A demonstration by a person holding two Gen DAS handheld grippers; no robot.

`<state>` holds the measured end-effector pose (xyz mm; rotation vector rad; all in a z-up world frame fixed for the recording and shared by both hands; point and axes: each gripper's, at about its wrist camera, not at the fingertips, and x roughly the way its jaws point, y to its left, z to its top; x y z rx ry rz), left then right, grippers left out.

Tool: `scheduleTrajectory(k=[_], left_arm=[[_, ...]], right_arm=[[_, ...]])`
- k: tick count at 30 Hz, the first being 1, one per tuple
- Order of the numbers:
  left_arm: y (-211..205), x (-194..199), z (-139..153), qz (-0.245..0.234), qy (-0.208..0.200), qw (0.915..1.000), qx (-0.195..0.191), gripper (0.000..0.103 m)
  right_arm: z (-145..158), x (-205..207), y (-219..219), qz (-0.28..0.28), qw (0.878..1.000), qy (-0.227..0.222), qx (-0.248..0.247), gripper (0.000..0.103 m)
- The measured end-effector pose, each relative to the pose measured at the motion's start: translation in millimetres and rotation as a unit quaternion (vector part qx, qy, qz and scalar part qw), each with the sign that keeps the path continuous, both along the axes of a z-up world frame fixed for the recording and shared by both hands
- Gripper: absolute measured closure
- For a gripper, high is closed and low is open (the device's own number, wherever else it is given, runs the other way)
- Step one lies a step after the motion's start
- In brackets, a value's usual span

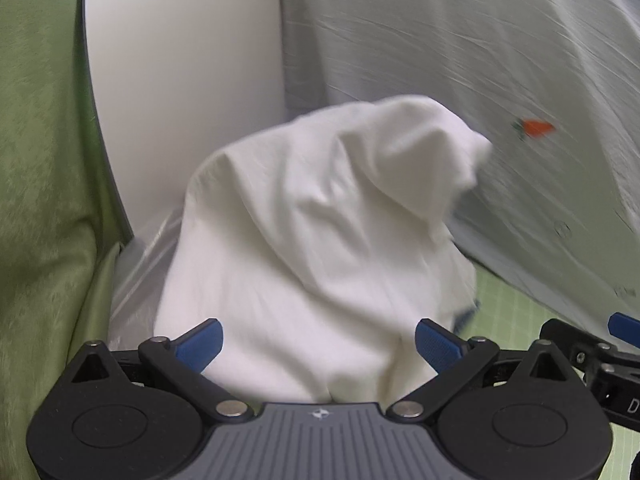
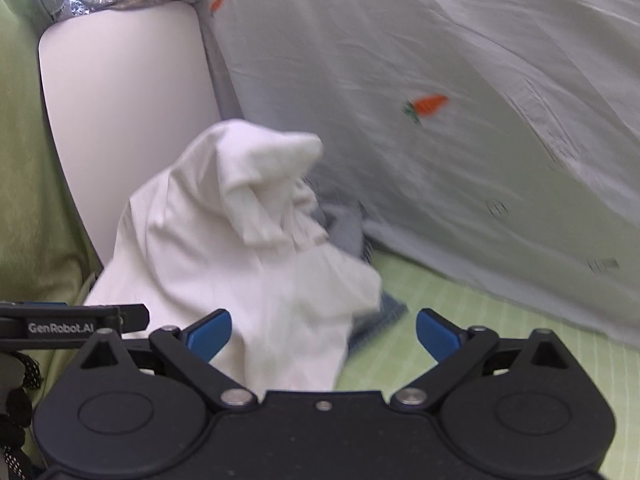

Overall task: Fold clothes
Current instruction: 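Grasp the white shirt with the right gripper while the left gripper grasps it too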

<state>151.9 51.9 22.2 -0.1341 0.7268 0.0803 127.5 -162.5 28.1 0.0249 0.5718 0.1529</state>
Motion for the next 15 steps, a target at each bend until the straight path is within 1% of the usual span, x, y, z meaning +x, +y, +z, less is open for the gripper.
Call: scheduleTrajectory(k=[1,5,6,7,8,9,10,11,12,13,15], left_arm=[[4,11,1,0.003,0.001,1.0000,-0.001,0.008],[18,52,-2,0.009,0.016,0.9998,-0.011,0.023],[22,60,-5,0.011,0.020,0.9996,-0.018,0.031],[26,69,-7,0.012,0.023,0.9993,-0.025,0.036],[29,76,-10,0.010,0.026,0.9990,-0.035,0.049],[31,82,-12,0.008,0.029,0.9985,-0.047,0.058],[34,89,-15,0.006,0.031,0.9978,-0.058,0.060],[35,94,-17,0.004,0.032,0.9975,-0.063,0.066],[34,97,-18,0.001,0.032,0.9974,-0.064,0.070],[33,99,-19,-0.002,0.031,0.9975,-0.063,0.072],[31,99,-20,-0.006,0.026,0.9978,-0.061,0.074]], right_arm=[[3,12,4,0.004,1.000,-0.005,0.001,0.007],[7,59,21,0.031,0.999,-0.012,0.017,0.016],[6,70,26,0.039,0.999,-0.010,0.023,0.017],[5,80,31,0.046,0.999,-0.009,0.028,0.018],[4,89,36,0.052,0.998,-0.008,0.034,0.018],[2,97,41,0.057,0.998,-0.008,0.038,0.022],[0,105,45,0.061,0.997,-0.007,0.039,0.026],[-3,113,49,0.065,0.997,-0.005,0.039,0.036],[-5,120,52,0.071,0.997,-0.004,0.040,0.051],[-8,125,53,0.078,0.996,-0.003,0.042,0.059],[-12,131,55,0.093,0.995,-0.006,0.043,0.093]])
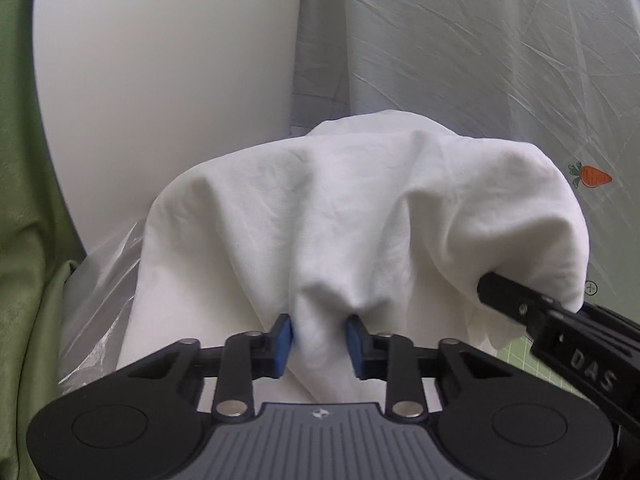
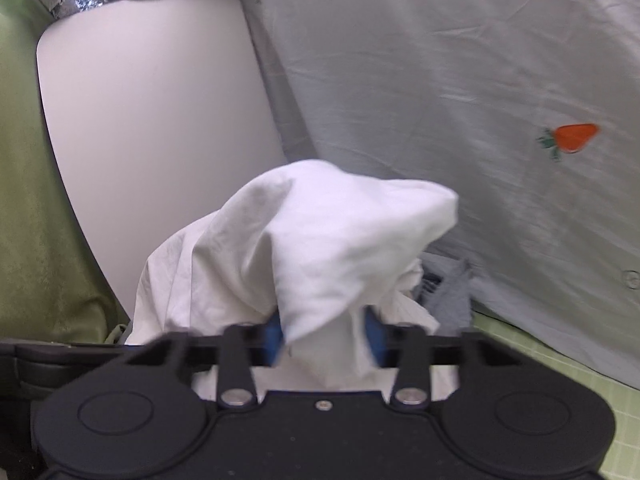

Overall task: Fold clothes
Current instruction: 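Grasp the white shirt with the right gripper while the left gripper grasps it too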

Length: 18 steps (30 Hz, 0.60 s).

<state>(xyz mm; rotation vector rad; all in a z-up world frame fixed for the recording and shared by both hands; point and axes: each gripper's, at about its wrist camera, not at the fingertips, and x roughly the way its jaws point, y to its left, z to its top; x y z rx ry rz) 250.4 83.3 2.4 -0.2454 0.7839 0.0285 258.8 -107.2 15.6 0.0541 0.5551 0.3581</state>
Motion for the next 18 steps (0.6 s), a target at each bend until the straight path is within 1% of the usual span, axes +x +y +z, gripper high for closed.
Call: scheduleTrajectory(k=[2,4,6,8,10,12,14,16,18], left_arm=[[-2,-4,1,0.000,-0.004,1.0000,0.002,0.076],[-2,-11,2,0.004,-0.006,1.0000,0.002,0.083],[-3,-20,4,0.007,-0.007,0.9999,0.001,0.088],[-7,-33,6,-0.002,-0.008,0.9999,-0.010,0.088],[-13,-48,9,-0.016,-0.006,0.9995,-0.027,0.088],[-25,-68,10,-0.029,-0.003,0.9991,-0.030,0.088],[-36,-87,8,-0.044,0.004,0.9984,-0.036,0.088],[-45,-106,4,-0.063,0.015,0.9966,-0.051,0.085],[-50,-122,-1,-0.081,0.032,0.9942,-0.064,0.074]], right_arm=[[-2,-5,-2,0.013,1.000,-0.017,-0.007,0.095],[-1,-17,-10,0.018,0.999,-0.035,-0.011,0.097],[2,-34,-24,0.009,0.999,-0.046,-0.014,0.098],[4,-53,-39,-0.004,0.998,-0.056,-0.019,0.098],[5,-77,-59,-0.023,0.998,-0.055,-0.016,0.098],[0,-101,-80,-0.047,0.998,-0.044,-0.004,0.098],[-11,-124,-99,-0.078,0.997,-0.028,-0.009,0.098],[-27,-143,-119,-0.114,0.993,0.003,-0.014,0.098],[-49,-155,-144,-0.158,0.986,0.050,-0.004,0.098]])
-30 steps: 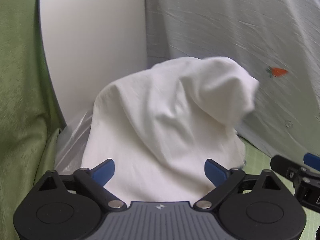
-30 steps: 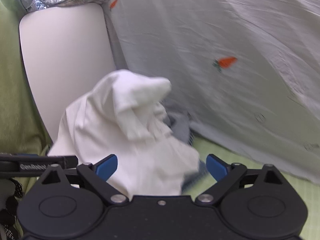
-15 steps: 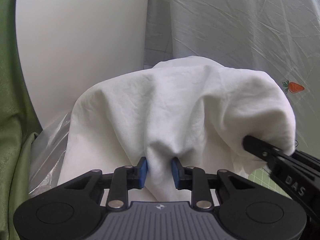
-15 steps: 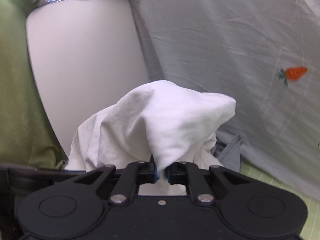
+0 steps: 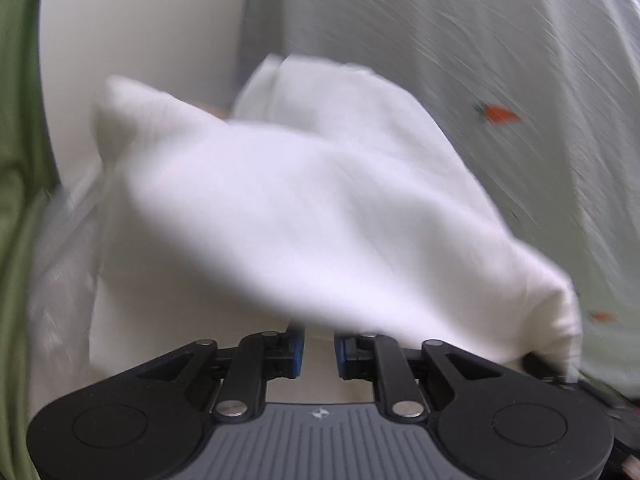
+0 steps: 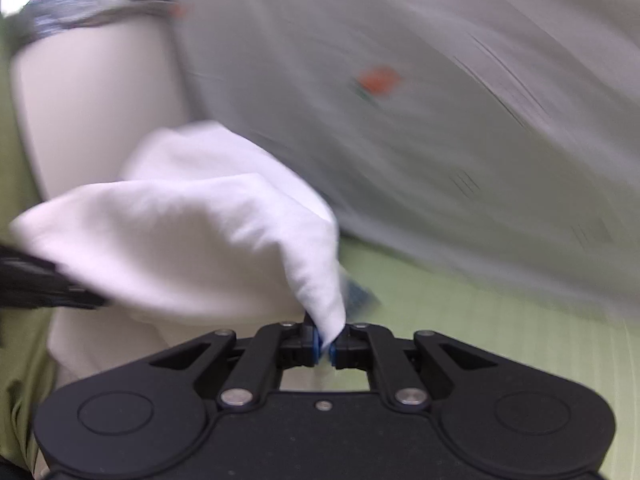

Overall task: Fold clothes
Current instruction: 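Grasp the white shirt with the right gripper while the left gripper grasps it too, then lift the white shirt off the pile with both grippers and carry it onto the mat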

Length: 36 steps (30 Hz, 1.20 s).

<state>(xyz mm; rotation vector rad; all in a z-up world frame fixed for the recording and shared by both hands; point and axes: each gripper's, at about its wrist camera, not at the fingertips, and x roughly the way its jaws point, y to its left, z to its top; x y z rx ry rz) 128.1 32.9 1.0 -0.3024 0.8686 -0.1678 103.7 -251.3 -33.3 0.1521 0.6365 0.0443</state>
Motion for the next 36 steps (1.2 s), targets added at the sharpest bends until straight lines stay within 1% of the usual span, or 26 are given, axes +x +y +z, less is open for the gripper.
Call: scheduleTrajectory(k=[3,5,6,7,8,9,10,11,13,15,19,20,21,22,27,28,29,31,32,33,35,36], left_arm=[[-3,-24,-6,-0.016,0.016,0.9997,-0.001,0.071],[1,-36,-9,-0.013,0.025,0.9996,-0.003,0.070],[6,-39,-10,-0.006,0.030,0.9995,-0.007,0.069],[12,-42,-11,0.002,0.035,0.9993,-0.012,0.067],[18,-43,-12,0.014,0.035,0.9992,-0.012,0.064],[22,-43,-12,0.026,0.034,0.9990,-0.011,0.061],[27,-41,-11,0.036,0.032,0.9988,-0.006,0.060],[29,-38,-11,0.042,0.031,0.9986,-0.005,0.059],[33,-30,-11,0.049,0.029,0.9983,-0.004,0.058],[37,-21,-11,0.057,0.027,0.9980,-0.004,0.056],[36,-5,-23,0.055,0.035,0.9979,0.002,0.055],[34,-1,-26,0.053,0.038,0.9979,0.004,0.055],[33,3,-29,0.053,0.041,0.9977,0.004,0.055],[33,6,-32,0.054,0.044,0.9976,0.005,0.055],[31,13,-40,0.053,0.050,0.9973,0.009,0.056],[31,13,-41,0.053,0.052,0.9972,0.010,0.057],[30,14,-42,0.054,0.054,0.9971,0.010,0.057],[29,13,-44,0.053,0.057,0.9969,0.014,0.057],[28,13,-45,0.053,0.058,0.9968,0.016,0.057],[27,12,-44,0.052,0.059,0.9968,0.017,0.057],[24,8,-43,0.050,0.058,0.9969,0.021,0.057],[22,6,-43,0.047,0.057,0.9970,0.023,0.057]], right_arm=[[-32,-11,-27,-0.052,0.996,0.072,-0.001,0.097],[-44,-16,-35,-0.074,0.992,0.103,-0.006,0.095],[-47,-18,-37,-0.083,0.990,0.112,0.001,0.094],[-47,-21,-38,-0.092,0.989,0.111,0.004,0.092],[-45,-24,-38,-0.101,0.989,0.105,0.003,0.086],[-43,-26,-38,-0.109,0.989,0.098,0.002,0.077],[-41,-29,-38,-0.117,0.989,0.091,0.001,0.071],[-36,-30,-37,-0.123,0.989,0.080,0.003,0.062],[-23,-26,-36,-0.125,0.990,0.055,0.015,0.056],[-14,-18,-30,-0.116,0.992,0.043,0.027,0.045],[-13,3,-5,-0.076,0.995,0.041,0.044,0.040],[-14,9,4,-0.064,0.996,0.040,0.046,0.035],[-15,15,12,-0.052,0.997,0.038,0.049,0.028],[-16,22,20,-0.041,0.997,0.038,0.053,0.025],[-24,58,50,0.003,0.997,0.042,0.069,0.019],[-26,62,52,0.010,0.997,0.042,0.070,0.019],[-28,66,53,0.017,0.996,0.043,0.072,0.024],[-32,70,50,0.035,0.994,0.047,0.092,0.061],[-34,71,47,0.041,0.993,0.051,0.099,0.085],[-34,68,45,0.042,0.993,0.049,0.097,0.092],[-30,57,41,0.040,0.996,0.034,0.078,0.098],[-29,51,37,0.035,0.996,0.028,0.074,0.099]])
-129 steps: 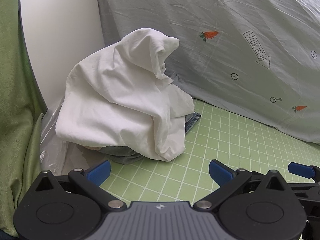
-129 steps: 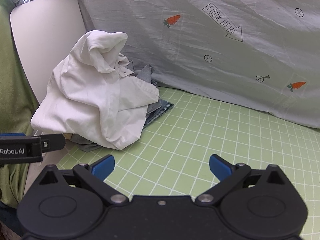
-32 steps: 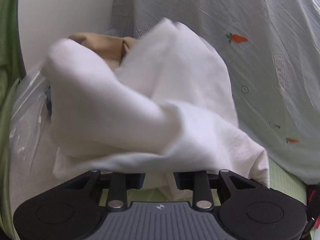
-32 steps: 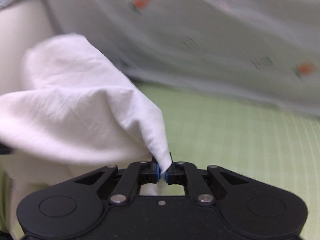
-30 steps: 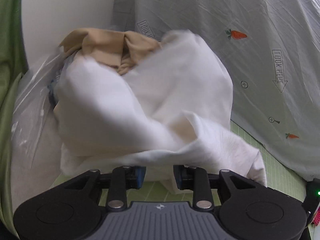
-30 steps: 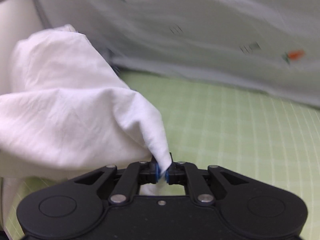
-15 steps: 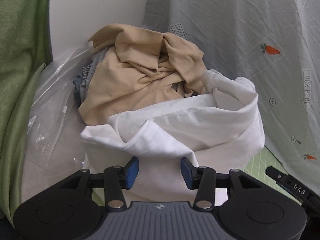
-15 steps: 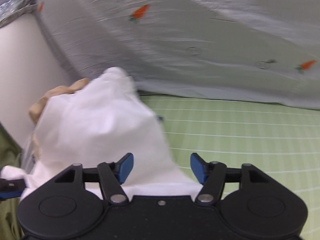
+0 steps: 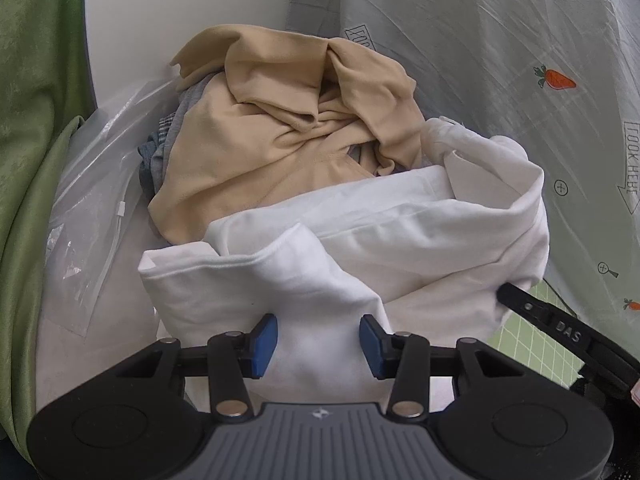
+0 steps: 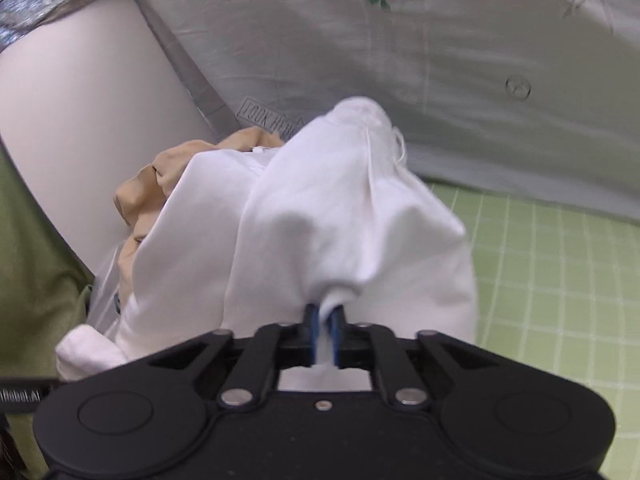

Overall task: Fold clothes
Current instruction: 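Lift the white shirt off the pile with both grippers and carry it onto the mat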

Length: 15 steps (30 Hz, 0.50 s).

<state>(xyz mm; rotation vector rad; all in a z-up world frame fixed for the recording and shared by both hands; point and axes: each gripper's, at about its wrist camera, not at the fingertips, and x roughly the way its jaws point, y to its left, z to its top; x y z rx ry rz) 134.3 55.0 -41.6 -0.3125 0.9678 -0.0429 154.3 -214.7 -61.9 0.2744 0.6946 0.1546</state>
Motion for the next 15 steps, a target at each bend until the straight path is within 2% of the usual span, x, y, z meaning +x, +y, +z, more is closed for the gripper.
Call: scheduleTrajectory(k=[3,6,12,15], left_arm=[[-8,-10,4,-0.006,-0.002,0.9999,0.012,0.057],[-18,-24,9,-0.020,-0.009,0.9997,0.010,0.057],[-70,-55,6,-0.053,-0.006,0.9985,0.009,0.057],[-109,-78,0,-0.070,-0.006,0.9975,0.003,0.056]], right_arm=[[5,-23,-20,-0.036,0.999,-0.009,-0.017,0.101],[8,-51,-61,-0.104,0.994,-0.003,-0.020,0.101],[3,-128,-163,-0.235,0.970,0.016,-0.056,0.101],[-8,-178,-206,-0.277,0.959,0.037,-0.049,0.101]])
